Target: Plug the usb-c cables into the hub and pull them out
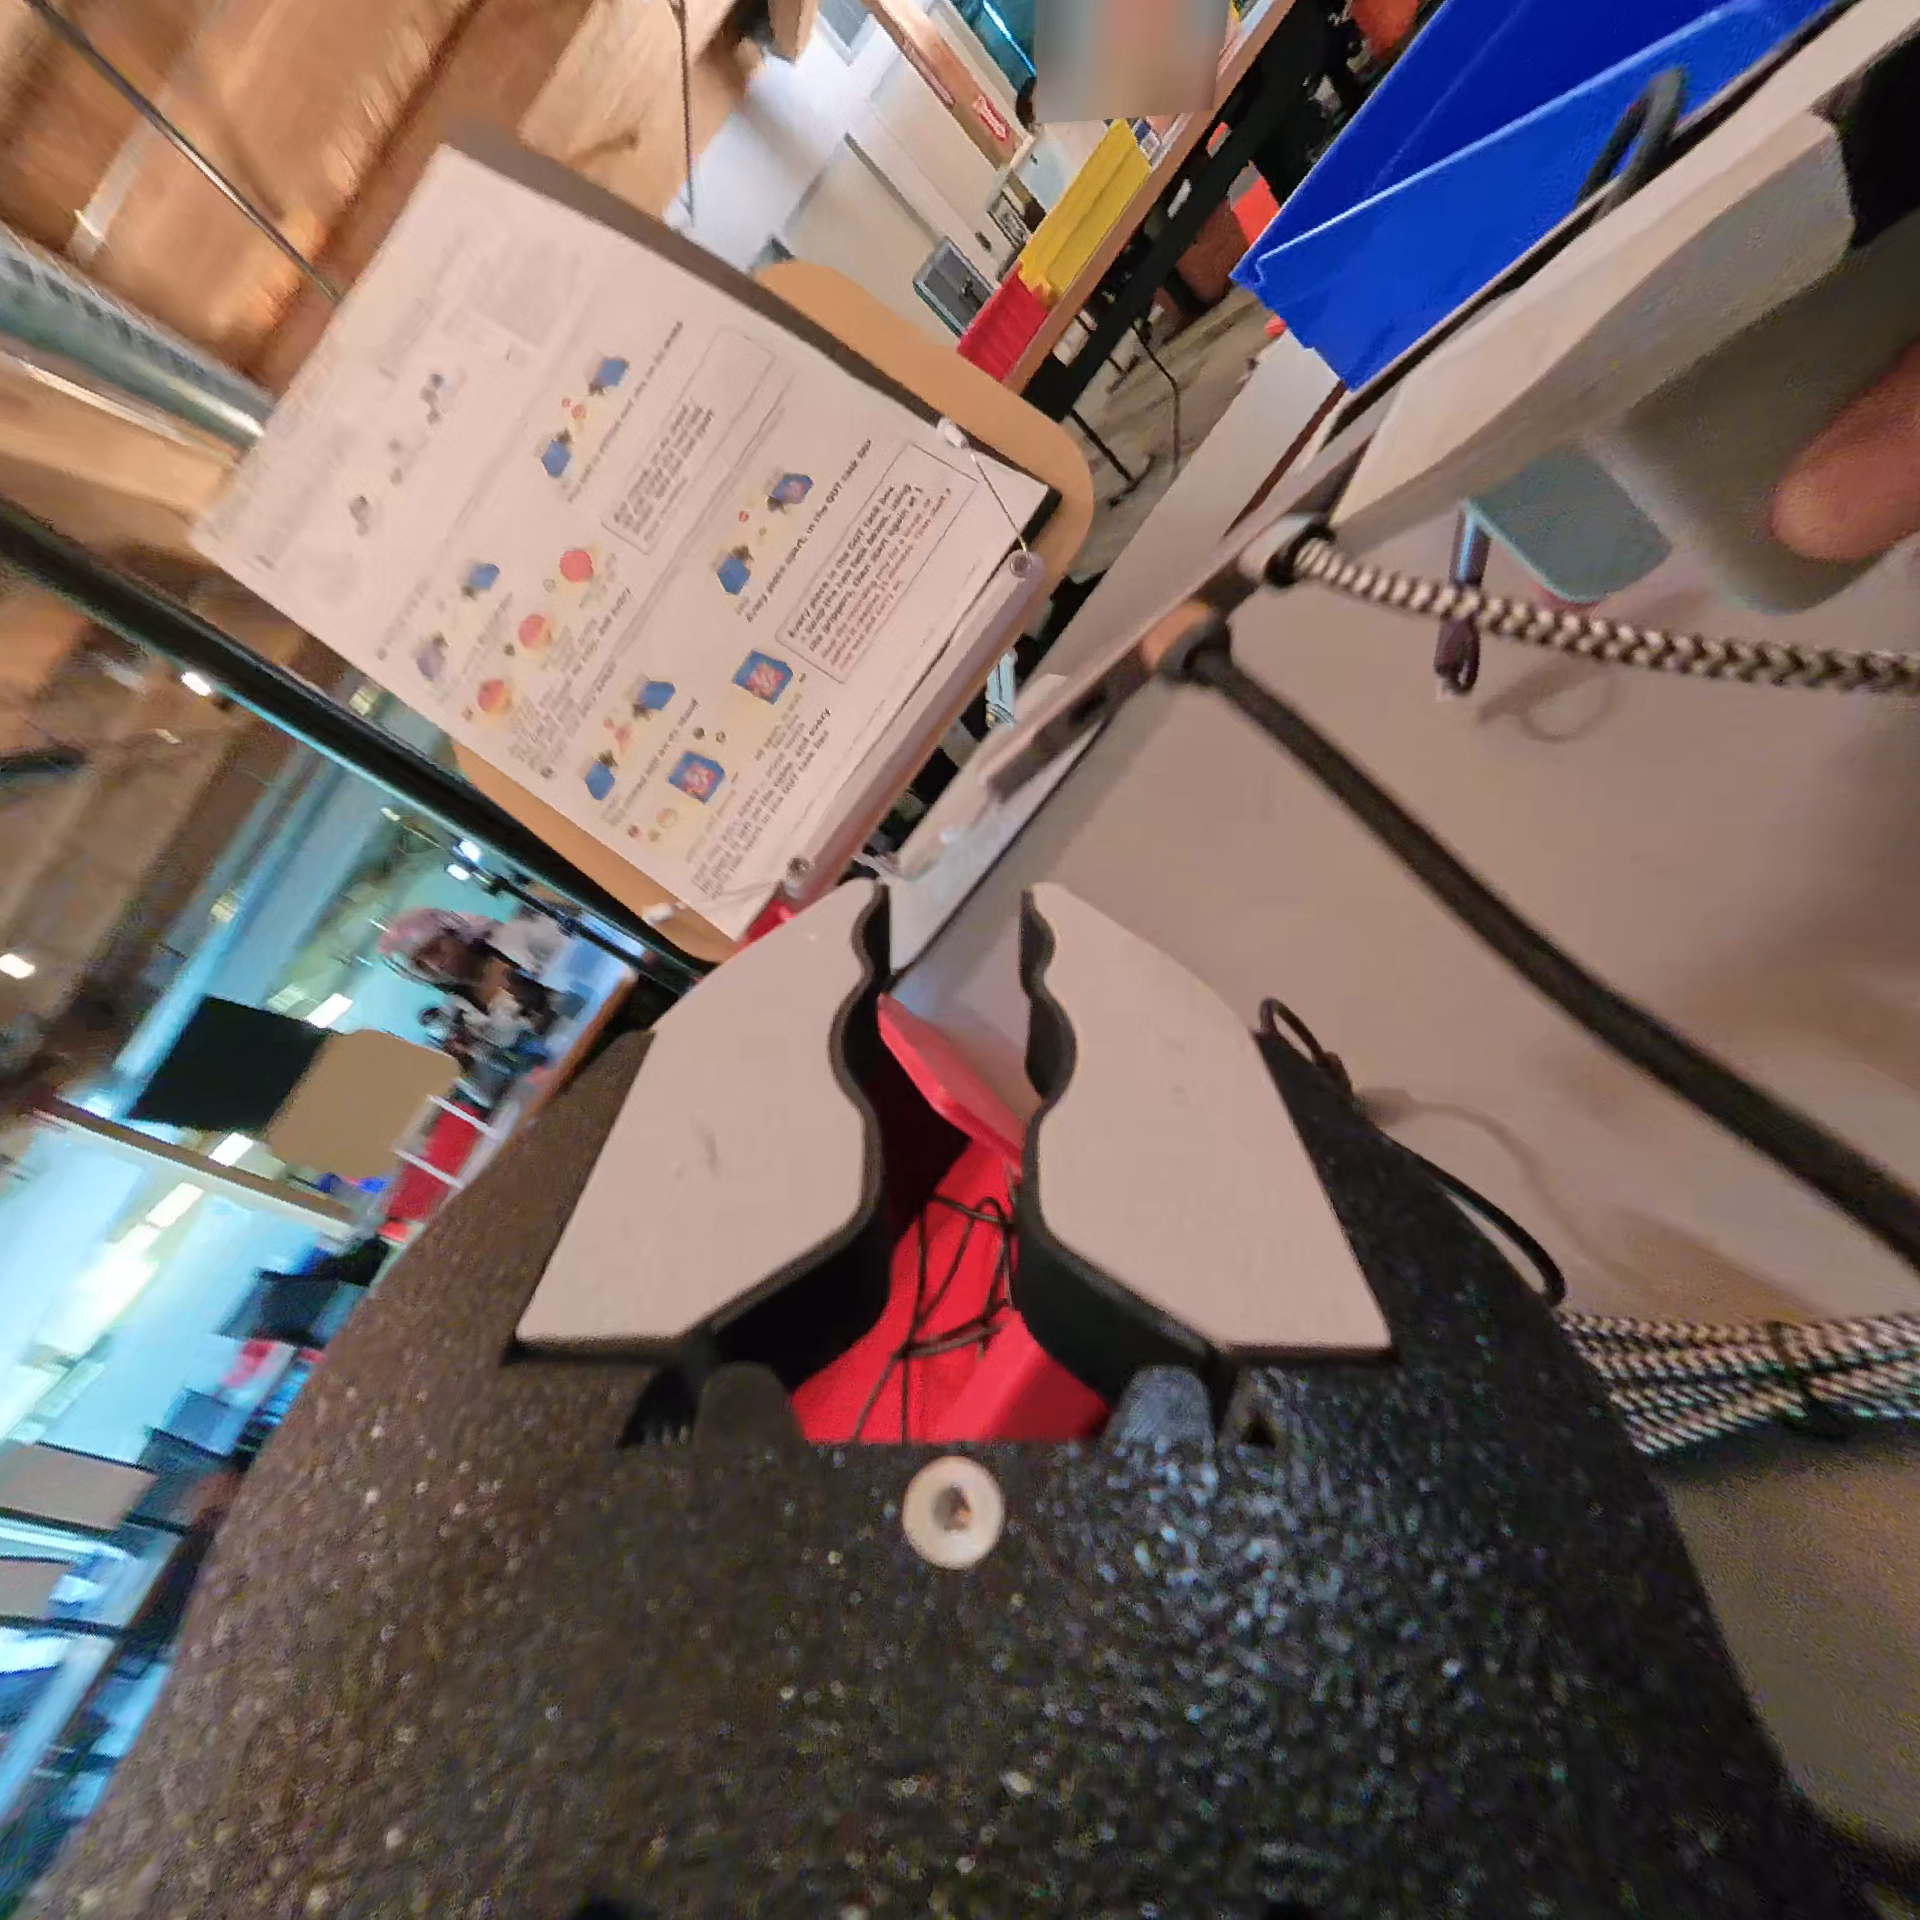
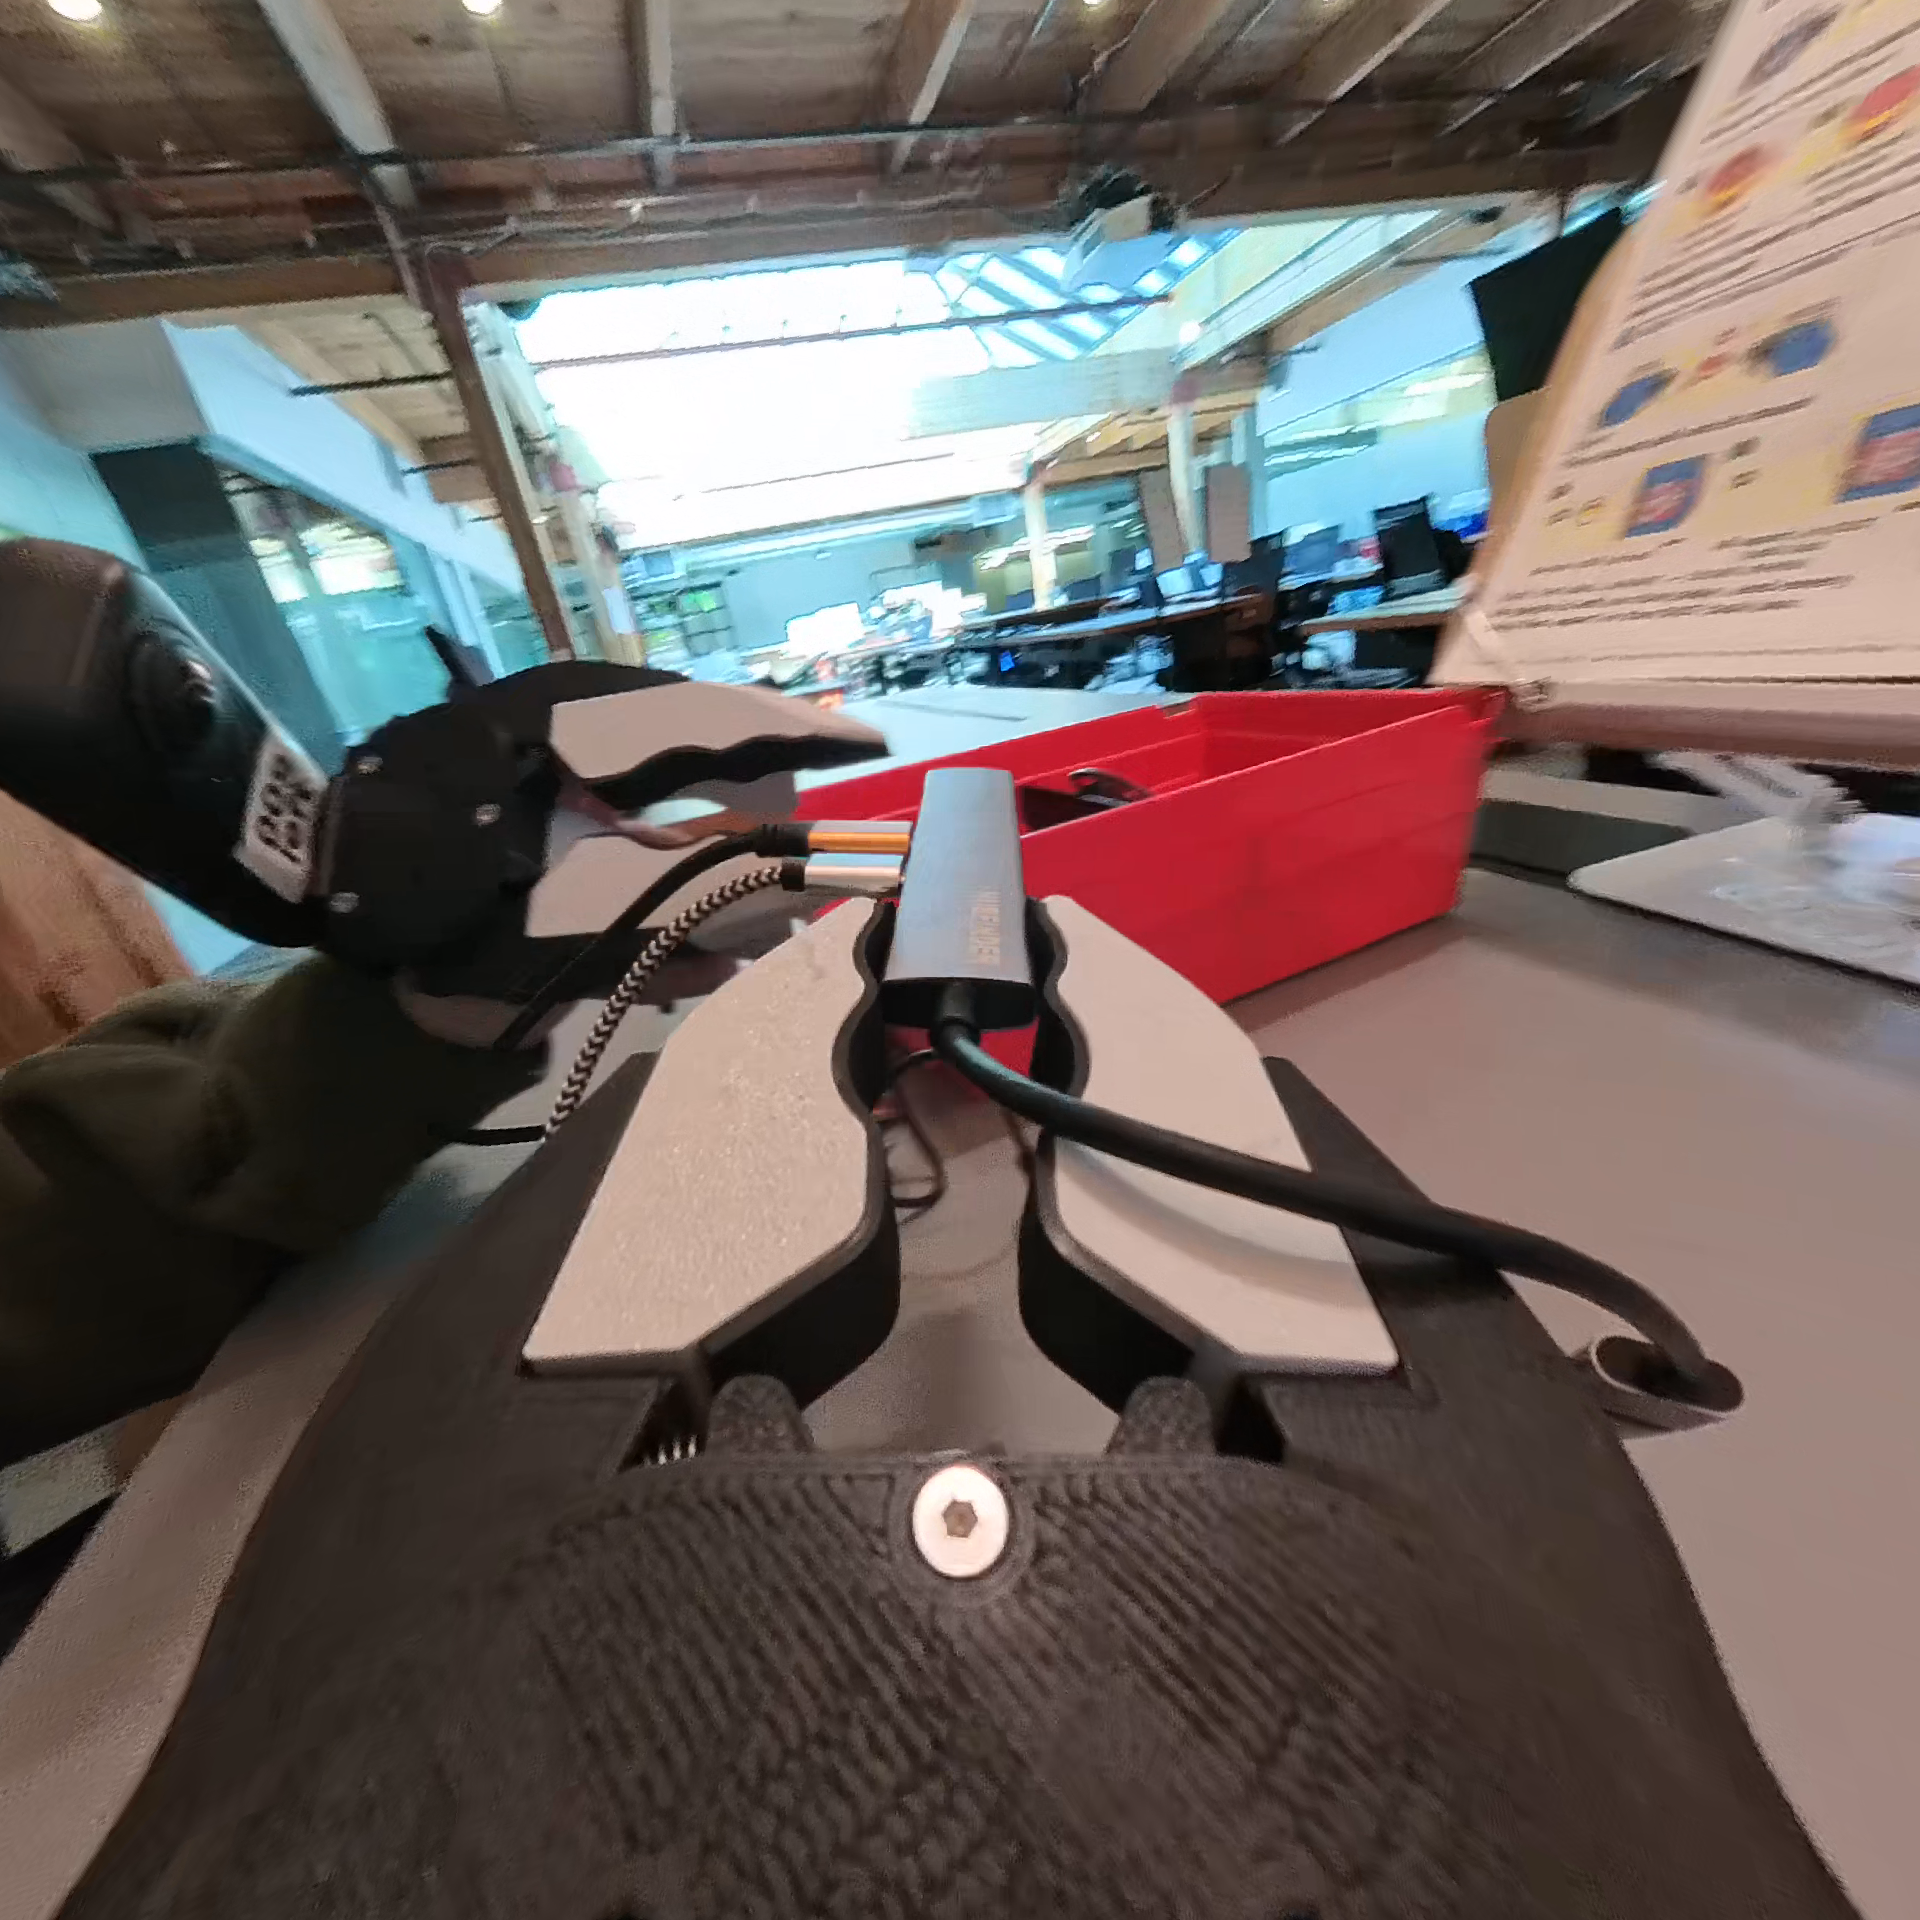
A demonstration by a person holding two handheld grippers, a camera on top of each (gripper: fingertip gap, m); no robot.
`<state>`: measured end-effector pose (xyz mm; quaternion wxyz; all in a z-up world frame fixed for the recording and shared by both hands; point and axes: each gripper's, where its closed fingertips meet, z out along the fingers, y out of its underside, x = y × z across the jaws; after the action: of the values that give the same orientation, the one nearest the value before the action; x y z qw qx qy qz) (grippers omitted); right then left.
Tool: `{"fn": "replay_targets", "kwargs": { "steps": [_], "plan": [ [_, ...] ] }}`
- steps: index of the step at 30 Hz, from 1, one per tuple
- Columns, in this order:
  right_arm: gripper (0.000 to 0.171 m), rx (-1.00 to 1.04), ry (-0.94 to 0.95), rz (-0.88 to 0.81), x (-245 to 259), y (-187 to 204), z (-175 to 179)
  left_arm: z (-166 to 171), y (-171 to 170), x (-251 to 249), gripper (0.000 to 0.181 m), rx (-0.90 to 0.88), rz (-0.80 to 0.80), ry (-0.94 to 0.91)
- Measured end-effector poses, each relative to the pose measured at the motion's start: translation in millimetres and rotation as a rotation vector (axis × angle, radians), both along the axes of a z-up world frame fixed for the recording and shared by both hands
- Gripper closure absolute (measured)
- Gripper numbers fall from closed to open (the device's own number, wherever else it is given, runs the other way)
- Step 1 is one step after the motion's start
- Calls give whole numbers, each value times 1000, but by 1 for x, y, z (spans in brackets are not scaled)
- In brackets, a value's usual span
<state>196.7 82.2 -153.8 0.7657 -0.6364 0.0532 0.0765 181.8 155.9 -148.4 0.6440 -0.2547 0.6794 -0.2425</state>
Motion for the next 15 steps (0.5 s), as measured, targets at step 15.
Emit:
{"fn": "replay_targets", "kwargs": {
  "steps": [15],
  "plan": [
    [147, 12, -117, -60, 23, -30, 1, -79, -24, -23, 145, -748, 123, 805]
  ]
}}
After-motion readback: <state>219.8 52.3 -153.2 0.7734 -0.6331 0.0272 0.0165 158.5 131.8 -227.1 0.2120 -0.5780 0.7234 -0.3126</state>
